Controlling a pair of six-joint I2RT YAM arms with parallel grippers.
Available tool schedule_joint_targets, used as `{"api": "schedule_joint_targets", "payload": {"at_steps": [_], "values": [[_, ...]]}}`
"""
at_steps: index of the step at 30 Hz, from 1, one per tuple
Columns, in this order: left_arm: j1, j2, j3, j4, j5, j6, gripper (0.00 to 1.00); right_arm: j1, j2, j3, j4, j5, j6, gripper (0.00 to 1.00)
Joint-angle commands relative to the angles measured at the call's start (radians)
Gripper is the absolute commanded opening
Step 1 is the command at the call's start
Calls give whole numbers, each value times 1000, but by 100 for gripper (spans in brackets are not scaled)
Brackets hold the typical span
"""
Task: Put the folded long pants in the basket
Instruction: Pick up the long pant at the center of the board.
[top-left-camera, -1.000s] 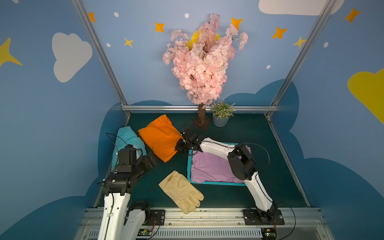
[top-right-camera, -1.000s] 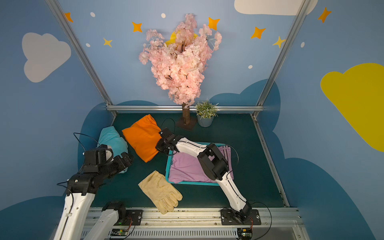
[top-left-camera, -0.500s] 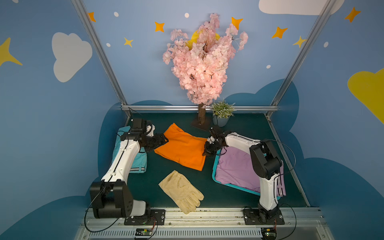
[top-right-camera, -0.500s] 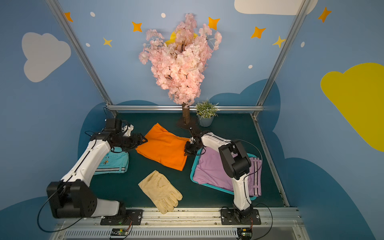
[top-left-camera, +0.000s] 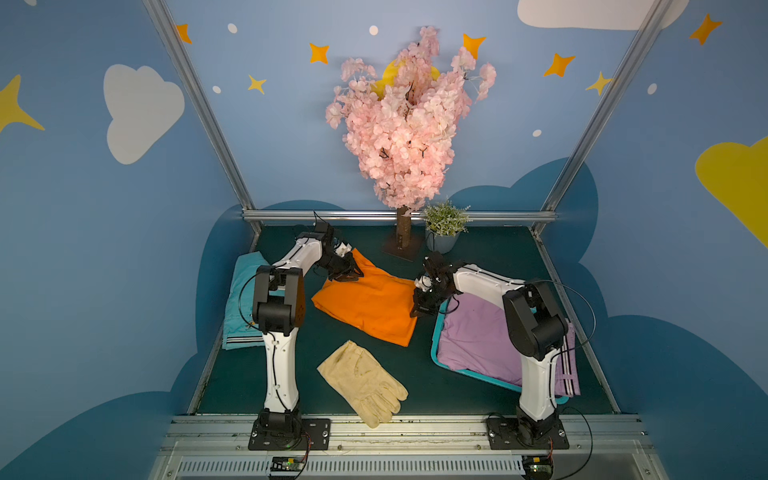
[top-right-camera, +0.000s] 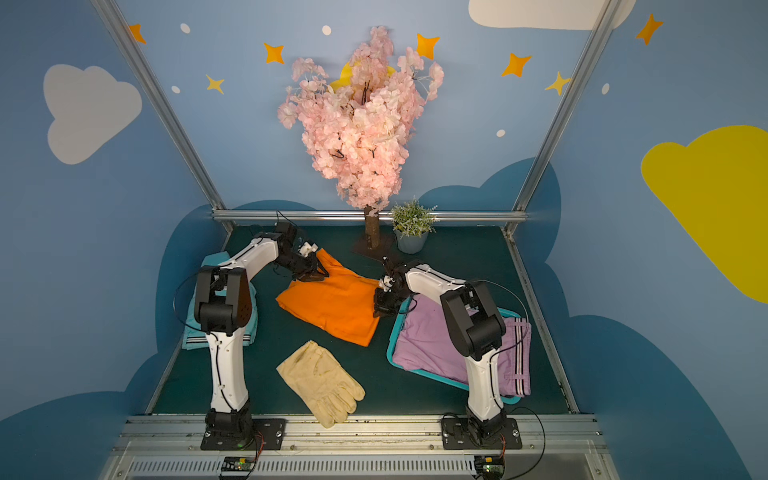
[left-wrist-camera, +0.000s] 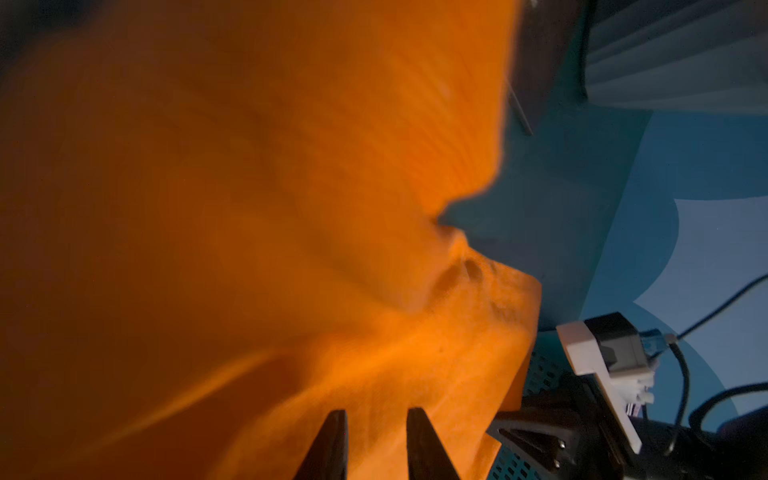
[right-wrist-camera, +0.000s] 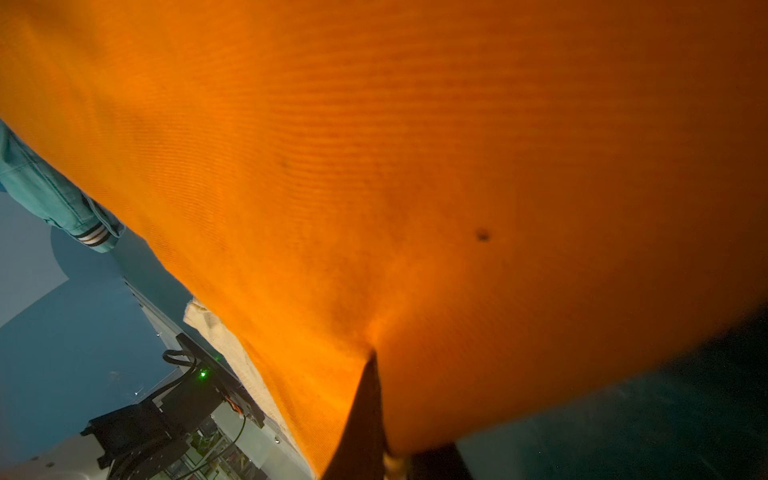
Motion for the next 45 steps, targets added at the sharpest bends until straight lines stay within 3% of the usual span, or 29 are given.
{"api": "schedule_joint_targets", "payload": {"at_steps": [1, 5, 10, 15, 22, 26, 28, 30, 35, 39, 42, 45], "values": [[16, 92, 131, -26, -23, -9, 31, 2, -53, 11, -129, -24, -56, 0], [35, 242, 349, -80, -68, -59, 25, 1, -53, -9, -135, -22, -83, 0], [73, 347, 498, -69, 19, -129, 39, -4, -42, -21, -153, -24, -113, 0], [77, 463, 673, -182, -65, -110, 44, -4, -51, -21, -165, -28, -115, 0], [79, 397, 671, -265, -183, -73, 48, -5, -65, -25, -170, -24, -119, 0], [83, 172, 520, -257, -263, -46, 54, -5, -66, -21, -170, -22, -124, 0], [83, 25, 321, -187, -311, -39, 63, -5, -70, -20, -169, -21, -124, 0], [88, -88, 112, -101, -304, -36, 66, -6, -74, -20, -166, -19, -121, 0], [79, -226, -211, 10, -163, -63, 53, -5, -62, -3, -162, -30, -117, 0], [74, -321, -399, 61, -169, -98, 44, -5, -59, 1, -163, -37, -114, 0], [69, -354, -502, 86, -253, -102, 44, -4, -65, -3, -165, -41, -122, 0], [74, -302, -480, -32, -385, -136, 43, -5, -79, -12, -167, -30, -126, 0]]}}
